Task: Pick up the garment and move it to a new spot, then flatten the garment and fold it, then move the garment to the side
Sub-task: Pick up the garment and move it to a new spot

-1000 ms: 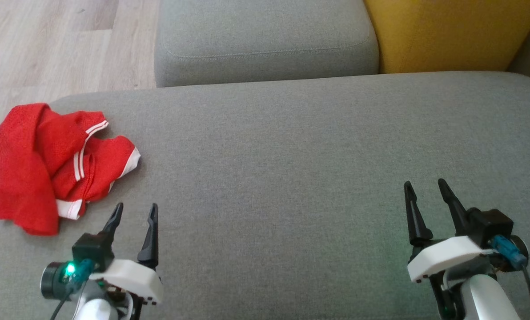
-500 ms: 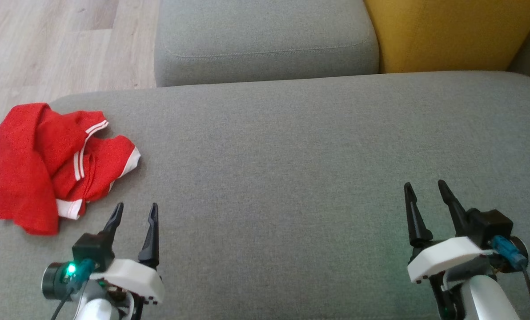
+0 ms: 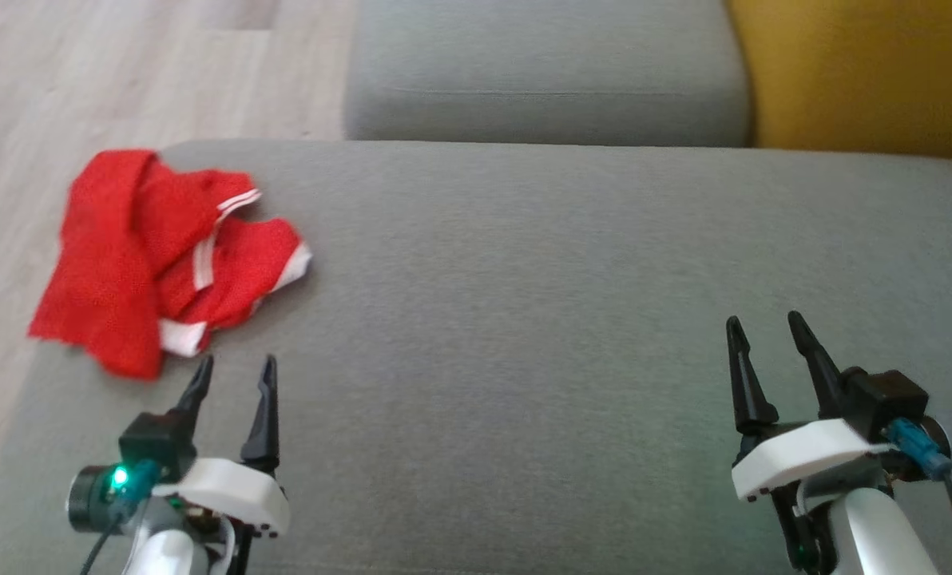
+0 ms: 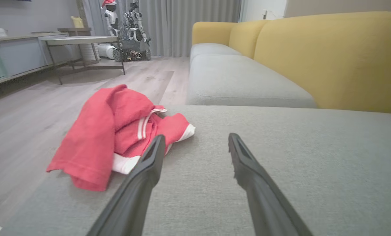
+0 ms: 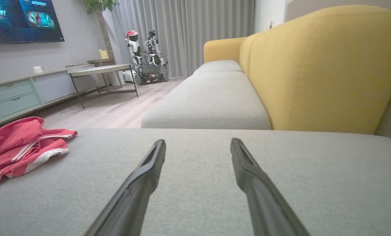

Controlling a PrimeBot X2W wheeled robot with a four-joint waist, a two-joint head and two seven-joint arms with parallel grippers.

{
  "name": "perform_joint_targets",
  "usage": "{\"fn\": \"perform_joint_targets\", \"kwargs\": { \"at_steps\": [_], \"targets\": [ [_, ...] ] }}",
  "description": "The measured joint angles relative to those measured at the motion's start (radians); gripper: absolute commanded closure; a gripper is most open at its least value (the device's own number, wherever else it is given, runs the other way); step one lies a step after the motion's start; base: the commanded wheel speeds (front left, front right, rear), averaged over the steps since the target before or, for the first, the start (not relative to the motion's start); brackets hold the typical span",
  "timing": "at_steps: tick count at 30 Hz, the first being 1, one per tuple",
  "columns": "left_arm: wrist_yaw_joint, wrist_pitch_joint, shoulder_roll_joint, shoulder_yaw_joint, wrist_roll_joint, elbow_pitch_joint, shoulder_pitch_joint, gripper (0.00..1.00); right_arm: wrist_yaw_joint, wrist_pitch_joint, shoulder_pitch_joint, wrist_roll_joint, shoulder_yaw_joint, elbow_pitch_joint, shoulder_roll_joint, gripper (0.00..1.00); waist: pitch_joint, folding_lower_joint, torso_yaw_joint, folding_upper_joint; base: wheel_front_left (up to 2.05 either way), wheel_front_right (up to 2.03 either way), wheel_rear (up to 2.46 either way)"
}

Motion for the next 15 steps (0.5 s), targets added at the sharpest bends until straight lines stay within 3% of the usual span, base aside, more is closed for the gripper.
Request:
{"fn": "perform_joint_targets", "kwargs": {
  "at_steps": [15],
  "targets": [
    [0.023, 0.0, 0.052, 0.047, -0.002, -0.023, -0.016, 0.0, 0.0, 0.013, 0.004, 0.012, 0.049, -0.05, 0.001, 0.0, -0.002, 0.0, 0.246, 0.0, 0.0, 0.0, 0.0]
  ]
}}
